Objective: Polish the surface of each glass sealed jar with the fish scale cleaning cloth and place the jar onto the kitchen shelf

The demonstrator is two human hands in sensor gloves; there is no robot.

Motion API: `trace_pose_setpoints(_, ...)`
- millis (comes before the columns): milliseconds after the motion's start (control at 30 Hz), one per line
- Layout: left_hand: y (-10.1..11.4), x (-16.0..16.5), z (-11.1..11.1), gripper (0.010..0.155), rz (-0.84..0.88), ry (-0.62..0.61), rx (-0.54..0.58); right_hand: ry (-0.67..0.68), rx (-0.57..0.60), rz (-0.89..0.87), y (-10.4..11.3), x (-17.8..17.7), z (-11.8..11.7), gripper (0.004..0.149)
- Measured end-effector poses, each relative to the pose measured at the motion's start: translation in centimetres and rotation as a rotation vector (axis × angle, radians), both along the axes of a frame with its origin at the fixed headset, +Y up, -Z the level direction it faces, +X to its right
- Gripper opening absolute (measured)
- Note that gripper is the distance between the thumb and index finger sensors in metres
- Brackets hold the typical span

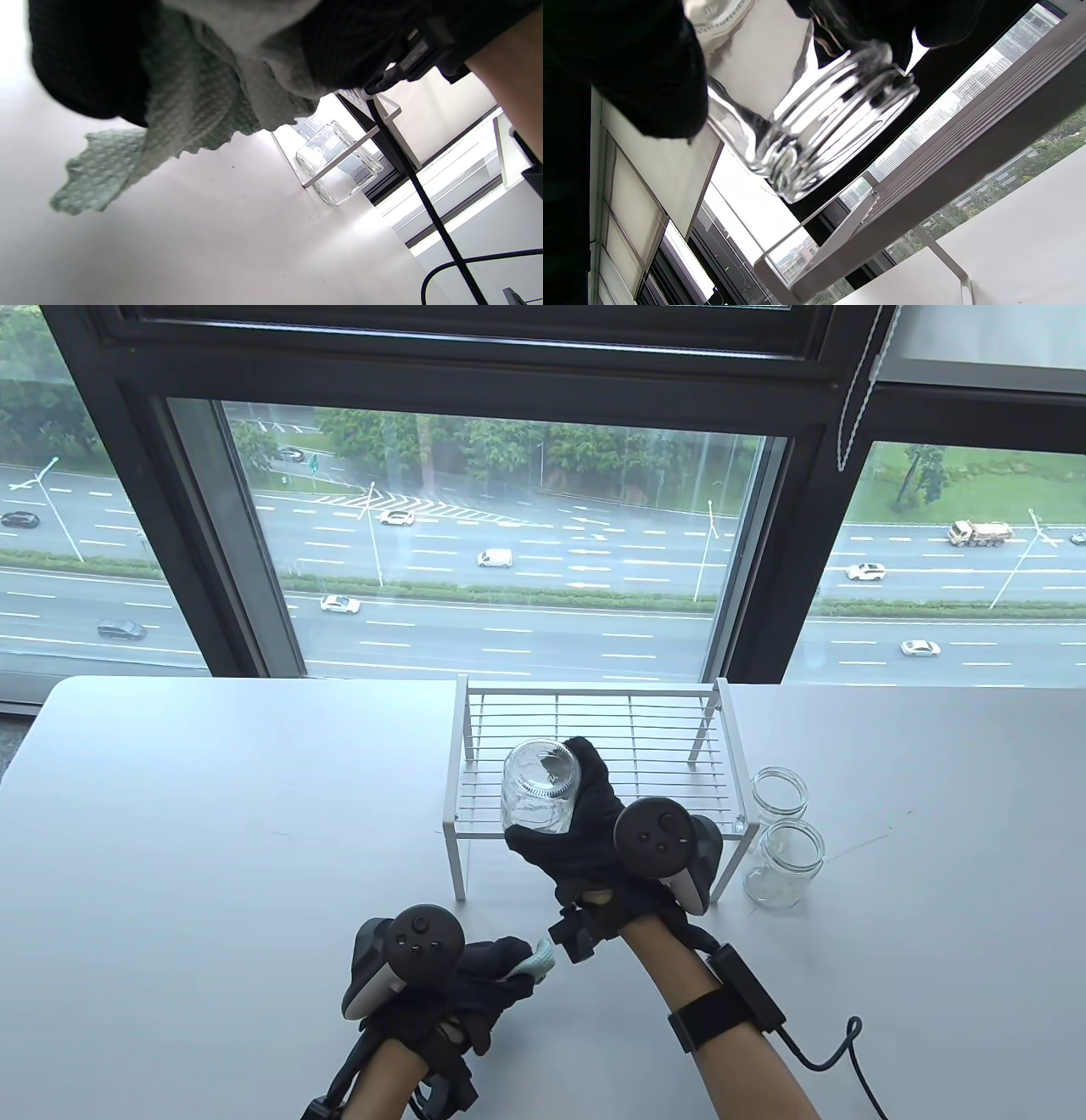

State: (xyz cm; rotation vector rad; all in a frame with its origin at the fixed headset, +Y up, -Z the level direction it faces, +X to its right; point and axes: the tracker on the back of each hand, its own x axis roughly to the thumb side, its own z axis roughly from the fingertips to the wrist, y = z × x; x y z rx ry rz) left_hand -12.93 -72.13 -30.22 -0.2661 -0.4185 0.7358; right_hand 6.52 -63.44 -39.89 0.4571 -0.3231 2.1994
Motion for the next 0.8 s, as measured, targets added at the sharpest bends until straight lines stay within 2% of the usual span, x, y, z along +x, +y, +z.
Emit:
trace_pose_setpoints(267,-0.2,-0.3,-0.3,0.054,-0.014,0.008,-0.026,-0.051,-0.021,0.053,-1.3,-2.3,-2.6,0.111)
trace_pose_setpoints(467,0.0,0.0,-0.2,0.054,-0.025,-0.005,-0.016,-0.057,-0.056,0.066,-2.3,-2.9,-3.2,0.11)
trace_pose_setpoints(800,-0.1,-0.1,-0.3,0.055,-0.022,0.0,-0.009,-0.058,-0.061,0.075,-2.3,-2.8,-3.0,0.11)
